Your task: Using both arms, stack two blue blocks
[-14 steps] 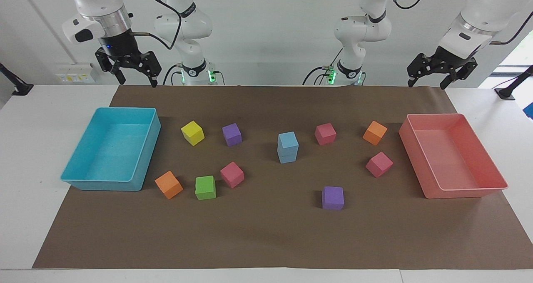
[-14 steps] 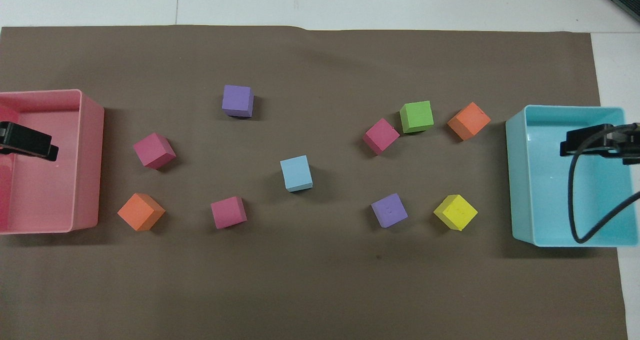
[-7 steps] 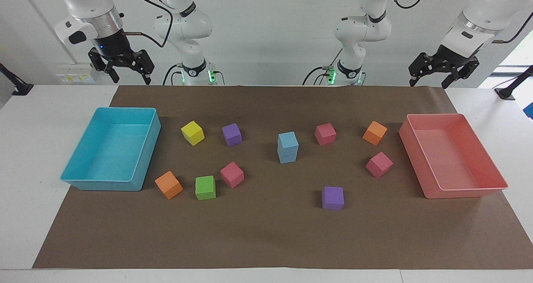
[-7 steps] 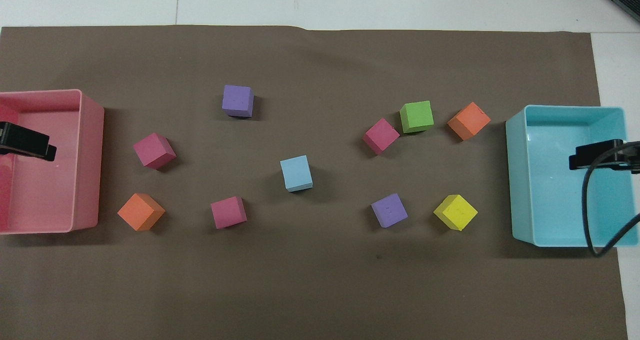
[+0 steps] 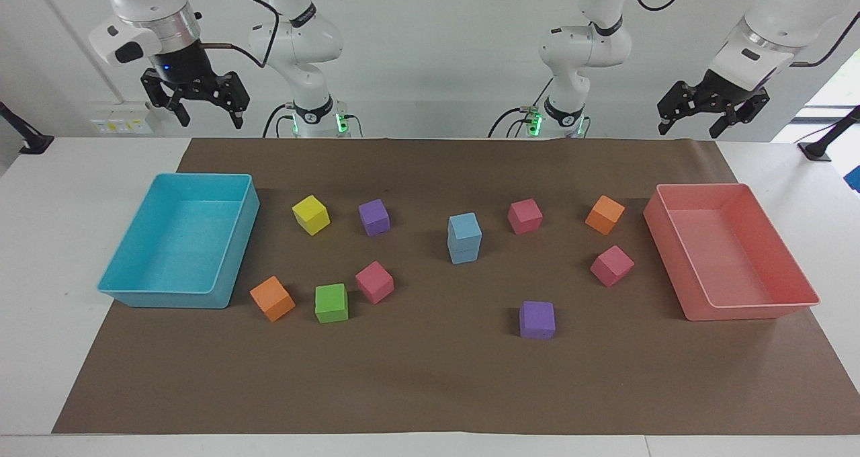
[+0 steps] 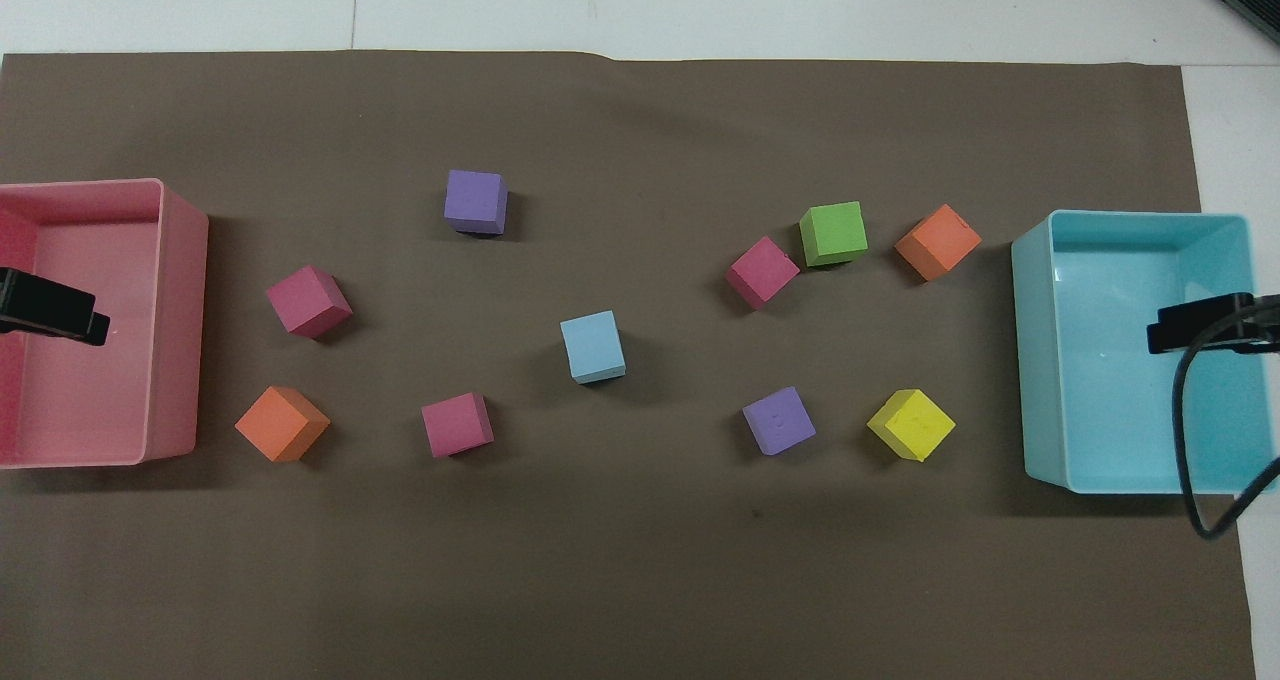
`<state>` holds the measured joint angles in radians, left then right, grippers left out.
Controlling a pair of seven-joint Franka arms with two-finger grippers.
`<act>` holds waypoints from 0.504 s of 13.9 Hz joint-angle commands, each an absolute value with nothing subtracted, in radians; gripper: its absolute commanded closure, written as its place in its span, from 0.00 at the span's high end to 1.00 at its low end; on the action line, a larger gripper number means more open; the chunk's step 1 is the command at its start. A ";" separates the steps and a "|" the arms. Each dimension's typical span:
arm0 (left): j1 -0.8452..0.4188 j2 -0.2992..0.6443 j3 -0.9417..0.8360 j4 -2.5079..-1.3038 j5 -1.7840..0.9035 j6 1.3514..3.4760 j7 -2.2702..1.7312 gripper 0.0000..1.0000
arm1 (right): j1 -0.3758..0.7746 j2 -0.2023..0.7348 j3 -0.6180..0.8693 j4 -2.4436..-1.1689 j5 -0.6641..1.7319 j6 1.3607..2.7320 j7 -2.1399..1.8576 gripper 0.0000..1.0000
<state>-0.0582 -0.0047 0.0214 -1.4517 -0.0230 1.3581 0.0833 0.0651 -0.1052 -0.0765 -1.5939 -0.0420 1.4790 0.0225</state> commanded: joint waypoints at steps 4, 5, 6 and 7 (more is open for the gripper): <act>-0.044 -0.037 0.011 -1.488 -0.025 1.365 0.101 1.00 | 0.067 -0.113 -0.075 -1.594 -0.051 1.471 -0.006 1.00; -0.044 -0.035 0.011 -1.488 -0.025 1.368 0.101 1.00 | 0.066 -0.114 -0.075 -1.597 -0.051 1.473 -0.008 1.00; -0.044 -0.037 0.011 -1.489 -0.025 1.370 0.103 1.00 | 0.066 -0.117 -0.075 -1.601 -0.051 1.473 -0.008 1.00; -0.043 -0.035 0.011 -1.489 -0.025 1.376 0.103 1.00 | 0.066 -0.118 -0.075 -1.603 -0.051 1.473 -0.006 1.00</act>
<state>-0.0582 -0.0093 0.0207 -1.4569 -0.0230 1.3590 0.0861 0.0681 -0.1052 -0.0764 -1.5940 -0.0421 1.4790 0.0212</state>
